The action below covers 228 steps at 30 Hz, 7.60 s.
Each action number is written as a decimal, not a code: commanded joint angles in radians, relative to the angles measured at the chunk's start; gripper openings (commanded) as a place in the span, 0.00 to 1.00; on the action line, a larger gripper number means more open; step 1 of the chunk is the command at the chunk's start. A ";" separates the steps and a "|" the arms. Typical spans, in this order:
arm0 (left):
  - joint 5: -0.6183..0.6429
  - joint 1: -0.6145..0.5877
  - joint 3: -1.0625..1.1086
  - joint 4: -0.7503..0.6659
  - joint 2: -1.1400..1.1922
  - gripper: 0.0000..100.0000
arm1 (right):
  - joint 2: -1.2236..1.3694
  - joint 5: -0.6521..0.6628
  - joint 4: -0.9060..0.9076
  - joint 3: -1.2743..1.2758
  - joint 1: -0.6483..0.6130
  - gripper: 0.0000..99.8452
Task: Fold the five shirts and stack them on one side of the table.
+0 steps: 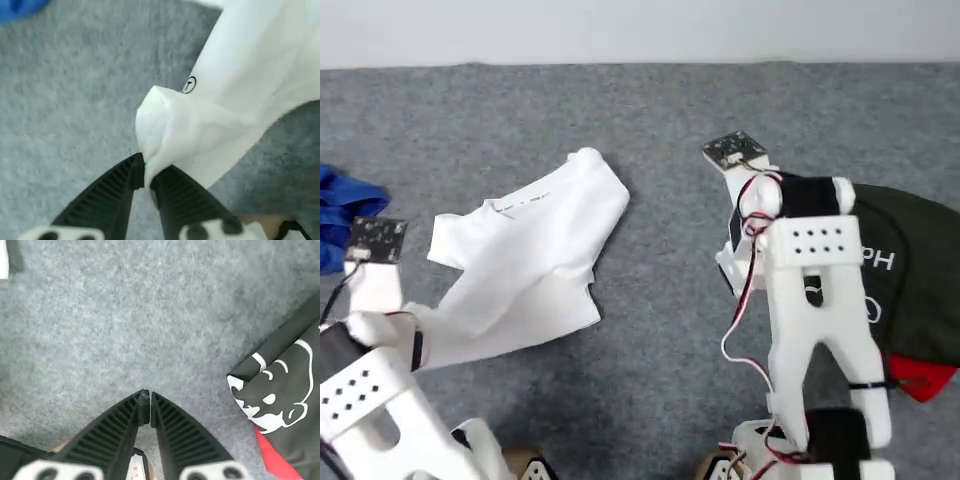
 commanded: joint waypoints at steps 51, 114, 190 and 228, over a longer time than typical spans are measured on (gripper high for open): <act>0.058 -0.107 -0.007 -0.028 -0.021 0.00 | 1.417 -0.011 -0.282 -1.545 -0.472 0.15; 0.000 0.097 0.064 -0.213 -0.021 0.00 | 0.766 -0.080 0.044 -0.601 -0.390 0.23; -0.133 0.397 -0.048 0.071 -0.021 0.01 | 0.661 0.143 0.048 -0.798 -0.062 0.01; -0.020 0.931 -0.196 0.155 0.428 0.20 | 0.674 0.144 0.042 -0.787 0.010 0.01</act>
